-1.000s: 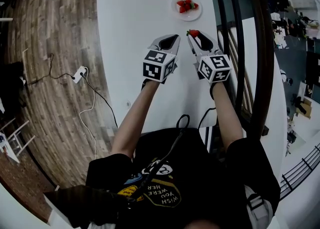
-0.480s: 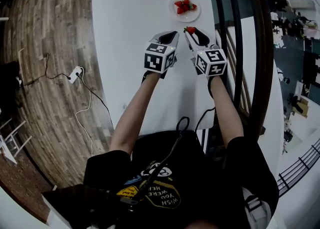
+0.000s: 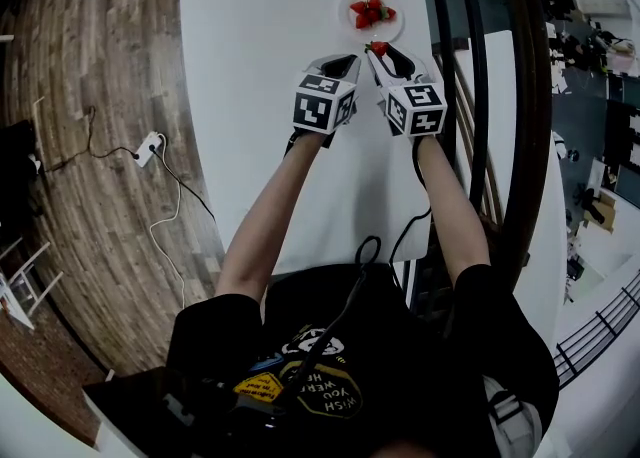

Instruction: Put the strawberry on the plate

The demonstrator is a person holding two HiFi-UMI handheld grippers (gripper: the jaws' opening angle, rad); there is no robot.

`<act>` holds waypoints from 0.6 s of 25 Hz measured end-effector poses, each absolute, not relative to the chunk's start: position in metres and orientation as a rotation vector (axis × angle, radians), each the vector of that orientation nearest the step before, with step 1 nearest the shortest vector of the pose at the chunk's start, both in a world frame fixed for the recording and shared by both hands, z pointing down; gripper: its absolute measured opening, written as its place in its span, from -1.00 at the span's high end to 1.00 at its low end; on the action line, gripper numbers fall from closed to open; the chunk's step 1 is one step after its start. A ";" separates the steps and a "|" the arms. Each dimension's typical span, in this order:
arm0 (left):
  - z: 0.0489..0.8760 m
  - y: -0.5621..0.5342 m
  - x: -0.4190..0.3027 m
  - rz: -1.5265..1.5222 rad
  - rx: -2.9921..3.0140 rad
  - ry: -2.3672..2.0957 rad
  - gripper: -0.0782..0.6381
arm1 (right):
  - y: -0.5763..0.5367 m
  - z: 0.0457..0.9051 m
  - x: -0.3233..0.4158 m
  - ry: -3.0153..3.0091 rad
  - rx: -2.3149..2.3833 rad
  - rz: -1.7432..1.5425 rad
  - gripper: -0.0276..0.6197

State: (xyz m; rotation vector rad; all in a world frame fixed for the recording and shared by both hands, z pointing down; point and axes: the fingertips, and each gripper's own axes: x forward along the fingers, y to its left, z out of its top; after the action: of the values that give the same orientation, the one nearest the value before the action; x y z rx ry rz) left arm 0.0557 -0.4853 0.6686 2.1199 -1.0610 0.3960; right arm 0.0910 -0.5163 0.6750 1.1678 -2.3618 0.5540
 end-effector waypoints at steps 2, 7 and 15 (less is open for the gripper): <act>0.674 -0.490 0.055 0.392 2.103 -1.056 0.77 | -0.524 0.681 0.092 -2.347 1.177 0.552 0.51; 0.678 -0.504 0.049 0.363 2.061 -1.070 0.77 | -0.540 0.695 0.097 -2.307 1.197 0.541 0.51; 0.695 -0.520 0.049 0.402 2.049 -1.054 0.77 | -0.560 0.717 0.102 -2.223 1.255 0.545 0.51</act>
State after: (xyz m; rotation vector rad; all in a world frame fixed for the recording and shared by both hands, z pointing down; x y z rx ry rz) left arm 0.0486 -0.5197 0.6955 2.0488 -1.0542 0.4025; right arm 0.1017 -0.5600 0.7171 1.2555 -2.2226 0.5445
